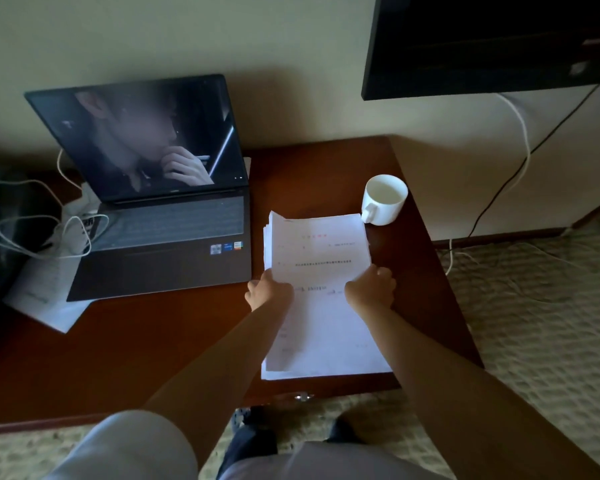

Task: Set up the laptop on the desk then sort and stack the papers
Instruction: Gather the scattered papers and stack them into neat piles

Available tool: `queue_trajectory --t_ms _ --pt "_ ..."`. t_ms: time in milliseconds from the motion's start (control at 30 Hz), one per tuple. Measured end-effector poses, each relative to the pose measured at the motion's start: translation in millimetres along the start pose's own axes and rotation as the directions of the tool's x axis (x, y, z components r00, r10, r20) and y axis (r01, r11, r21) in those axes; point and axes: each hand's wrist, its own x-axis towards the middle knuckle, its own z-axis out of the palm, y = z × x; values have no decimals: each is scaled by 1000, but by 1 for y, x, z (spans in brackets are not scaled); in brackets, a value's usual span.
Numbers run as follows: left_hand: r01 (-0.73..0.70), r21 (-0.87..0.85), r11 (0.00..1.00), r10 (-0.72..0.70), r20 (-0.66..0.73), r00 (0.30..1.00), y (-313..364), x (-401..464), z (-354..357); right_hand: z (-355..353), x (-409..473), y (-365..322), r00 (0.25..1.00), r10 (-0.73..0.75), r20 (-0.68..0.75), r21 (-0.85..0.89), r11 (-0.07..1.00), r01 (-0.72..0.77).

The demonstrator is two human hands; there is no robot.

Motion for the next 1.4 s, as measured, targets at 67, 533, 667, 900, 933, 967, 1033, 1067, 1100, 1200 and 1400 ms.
queue_trajectory --t_ms 67,533,667,900,933,967,1033,1067,1100,1200,1400 --pt "3 23 1000 -4 25 1000 3 -2 2 -2 0 -1 999 31 -6 33 999 -31" --pt "188 -236 953 -152 162 975 -3 -13 -15 -16 -10 1 986 91 140 96 990 -105" --pt "120 -318 941 -69 168 983 -6 -19 -15 -12 -14 3 981 24 192 435 894 -107" --pt "-190 -543 818 165 -95 982 4 -54 -46 -27 -36 -18 982 -189 -28 643 749 162" --pt "-259 -577 775 216 -143 966 9 -60 -53 -31 -38 -25 970 -220 -102 673 703 230" --pt "-324 -599 733 260 -194 946 14 -65 -59 -35 -41 -33 952 -245 -182 692 657 301" --pt "-433 -601 672 330 -280 901 24 -74 -68 -42 -47 -45 919 -262 -294 699 597 394" --pt "-472 -591 655 355 -311 882 27 -78 -70 -43 -49 -48 907 -271 -322 699 578 421" --pt "-499 -579 645 370 -334 867 29 -81 -70 -44 -54 -50 904 -275 -328 708 562 428" --pt "-523 -579 625 366 -375 852 27 -86 -72 -42 -60 -49 895 -267 -356 724 527 445" --pt "-530 -635 562 343 -405 848 33 -86 -75 -50 -62 -57 877 -231 -422 738 474 480"
